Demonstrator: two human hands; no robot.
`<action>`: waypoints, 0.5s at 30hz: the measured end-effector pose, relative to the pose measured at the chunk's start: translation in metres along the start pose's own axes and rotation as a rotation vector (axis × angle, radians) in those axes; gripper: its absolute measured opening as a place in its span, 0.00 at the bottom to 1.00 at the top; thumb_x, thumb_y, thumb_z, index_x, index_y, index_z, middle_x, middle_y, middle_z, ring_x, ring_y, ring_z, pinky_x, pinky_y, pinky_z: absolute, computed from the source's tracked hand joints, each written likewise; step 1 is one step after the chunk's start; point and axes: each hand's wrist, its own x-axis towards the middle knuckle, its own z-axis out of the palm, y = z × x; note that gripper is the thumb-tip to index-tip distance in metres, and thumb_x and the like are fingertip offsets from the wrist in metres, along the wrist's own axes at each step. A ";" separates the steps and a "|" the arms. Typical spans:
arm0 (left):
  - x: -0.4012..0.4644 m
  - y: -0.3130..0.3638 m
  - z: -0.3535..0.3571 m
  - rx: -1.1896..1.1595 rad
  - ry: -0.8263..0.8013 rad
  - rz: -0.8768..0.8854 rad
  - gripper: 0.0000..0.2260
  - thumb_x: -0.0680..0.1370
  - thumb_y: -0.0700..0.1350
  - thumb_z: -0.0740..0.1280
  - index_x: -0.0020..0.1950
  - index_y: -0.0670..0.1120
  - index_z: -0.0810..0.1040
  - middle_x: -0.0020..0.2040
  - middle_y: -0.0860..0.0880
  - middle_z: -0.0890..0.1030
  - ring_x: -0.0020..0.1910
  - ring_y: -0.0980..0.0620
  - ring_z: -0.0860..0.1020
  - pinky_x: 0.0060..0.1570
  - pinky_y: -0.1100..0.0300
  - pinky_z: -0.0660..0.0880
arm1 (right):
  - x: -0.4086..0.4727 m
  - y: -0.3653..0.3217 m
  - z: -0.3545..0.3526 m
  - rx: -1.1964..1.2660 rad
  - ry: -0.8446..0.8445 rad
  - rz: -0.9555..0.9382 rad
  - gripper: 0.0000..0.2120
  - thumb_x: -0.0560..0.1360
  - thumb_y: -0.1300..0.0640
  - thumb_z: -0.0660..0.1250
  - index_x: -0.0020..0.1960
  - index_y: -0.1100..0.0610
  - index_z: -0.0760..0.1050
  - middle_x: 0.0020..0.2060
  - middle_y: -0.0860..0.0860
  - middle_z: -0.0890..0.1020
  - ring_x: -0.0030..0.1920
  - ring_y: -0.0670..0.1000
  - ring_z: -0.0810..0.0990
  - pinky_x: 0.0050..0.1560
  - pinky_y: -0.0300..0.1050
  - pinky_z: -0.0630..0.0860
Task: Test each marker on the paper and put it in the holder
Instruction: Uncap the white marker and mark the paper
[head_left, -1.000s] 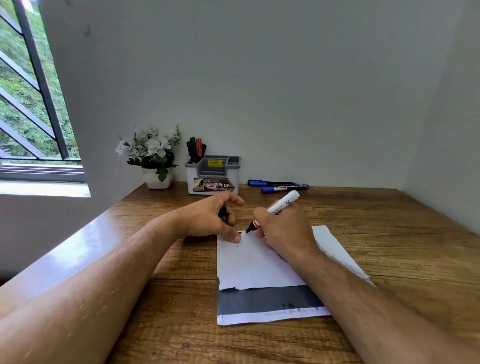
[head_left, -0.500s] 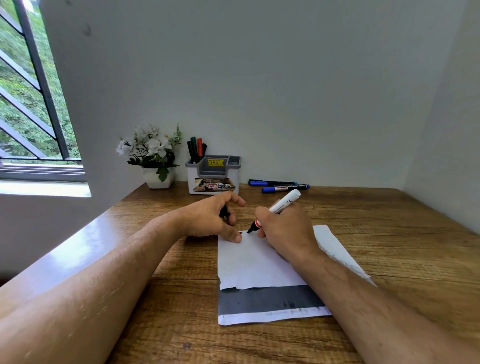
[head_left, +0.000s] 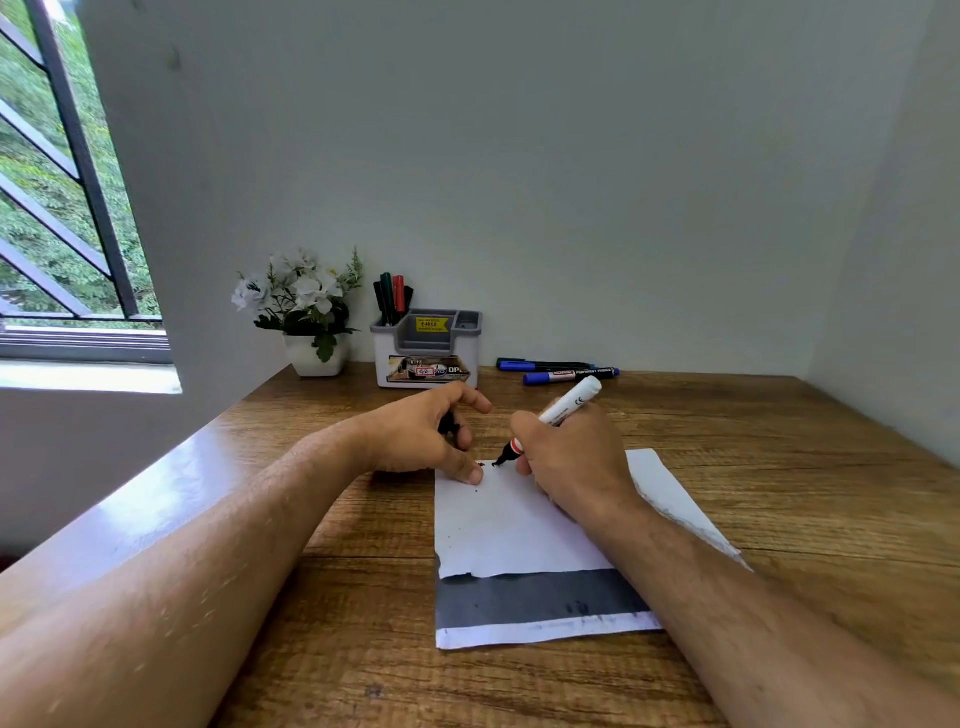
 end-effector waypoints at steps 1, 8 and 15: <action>0.000 0.000 0.000 -0.003 0.000 0.001 0.33 0.68 0.43 0.80 0.68 0.56 0.68 0.47 0.51 0.78 0.42 0.59 0.76 0.43 0.64 0.69 | 0.000 0.000 0.000 -0.001 -0.001 0.000 0.09 0.74 0.52 0.69 0.46 0.58 0.80 0.41 0.55 0.85 0.39 0.51 0.83 0.36 0.44 0.78; 0.001 0.000 0.000 -0.004 -0.003 0.002 0.33 0.68 0.43 0.80 0.67 0.56 0.69 0.48 0.51 0.78 0.42 0.58 0.76 0.43 0.63 0.69 | 0.000 0.000 0.000 0.010 -0.013 0.002 0.09 0.74 0.53 0.69 0.48 0.58 0.79 0.42 0.55 0.85 0.39 0.50 0.82 0.35 0.43 0.76; 0.001 0.000 0.000 0.003 0.001 -0.005 0.33 0.68 0.43 0.80 0.67 0.57 0.69 0.48 0.50 0.78 0.43 0.57 0.77 0.44 0.62 0.69 | 0.000 -0.001 -0.001 0.004 -0.012 -0.001 0.11 0.74 0.52 0.69 0.52 0.59 0.79 0.44 0.55 0.85 0.41 0.51 0.83 0.37 0.44 0.77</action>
